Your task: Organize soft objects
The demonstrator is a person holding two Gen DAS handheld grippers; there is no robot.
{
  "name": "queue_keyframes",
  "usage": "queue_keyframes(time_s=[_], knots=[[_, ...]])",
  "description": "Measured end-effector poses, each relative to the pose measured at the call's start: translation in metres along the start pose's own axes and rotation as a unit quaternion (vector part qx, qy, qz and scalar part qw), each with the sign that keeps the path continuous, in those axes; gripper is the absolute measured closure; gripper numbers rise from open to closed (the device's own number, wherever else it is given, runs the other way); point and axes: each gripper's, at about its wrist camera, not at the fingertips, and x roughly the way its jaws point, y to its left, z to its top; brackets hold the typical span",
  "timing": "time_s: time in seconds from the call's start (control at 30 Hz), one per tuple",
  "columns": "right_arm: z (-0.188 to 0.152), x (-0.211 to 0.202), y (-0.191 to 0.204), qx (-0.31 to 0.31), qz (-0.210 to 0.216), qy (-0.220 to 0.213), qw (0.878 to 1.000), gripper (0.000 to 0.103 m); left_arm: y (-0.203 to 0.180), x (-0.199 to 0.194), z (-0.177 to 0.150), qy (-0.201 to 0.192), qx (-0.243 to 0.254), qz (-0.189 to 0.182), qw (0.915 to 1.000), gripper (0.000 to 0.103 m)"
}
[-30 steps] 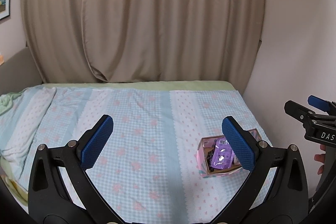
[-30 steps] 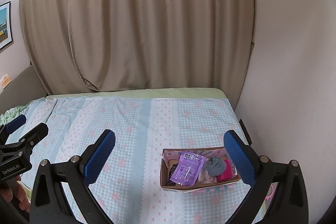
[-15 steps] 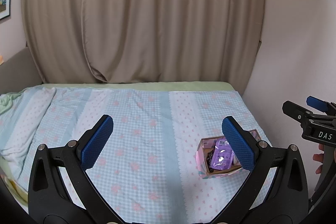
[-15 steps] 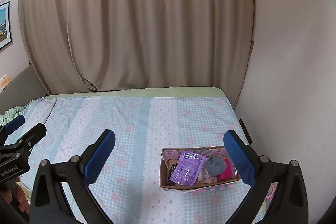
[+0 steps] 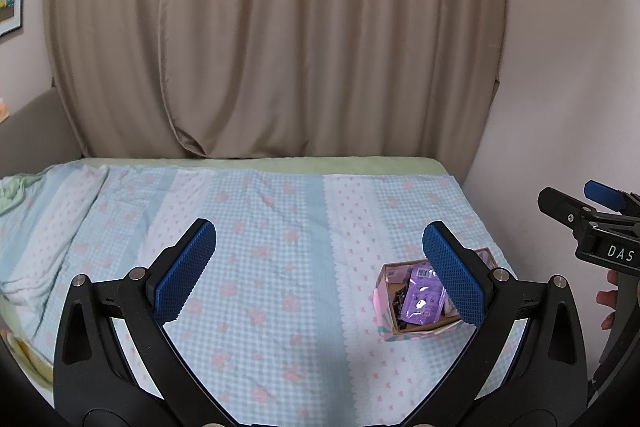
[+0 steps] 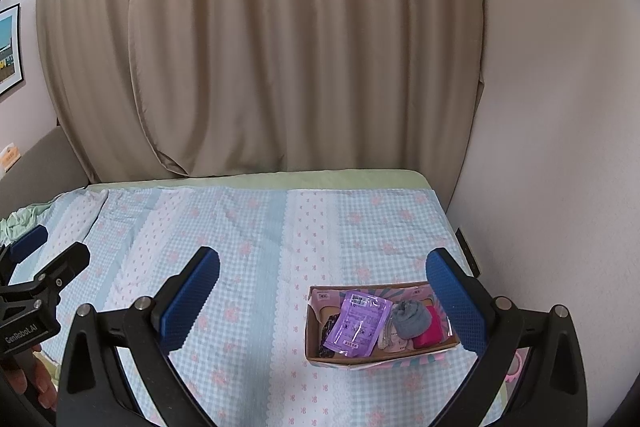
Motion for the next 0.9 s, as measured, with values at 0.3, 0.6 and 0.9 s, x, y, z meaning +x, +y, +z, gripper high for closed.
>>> queue_keyframes(time_s=[0.3,0.6,0.9], knots=[[0.001,-0.001,0.002,-0.005,0.003,-0.004,1.0,0.0,-0.001,-0.001,0.001,-0.006,-0.002,-0.012,0.9999,0.0],[0.001,0.0,0.002,-0.005,0.004,-0.005,1.0,0.0,-0.009,-0.004,0.0,-0.025,0.013,0.004,0.9996,0.0],[0.001,0.003,0.007,-0.006,0.006,-0.002,1.0,0.0,-0.009,-0.005,-0.008,-0.032,0.018,0.007,0.9993,0.0]])
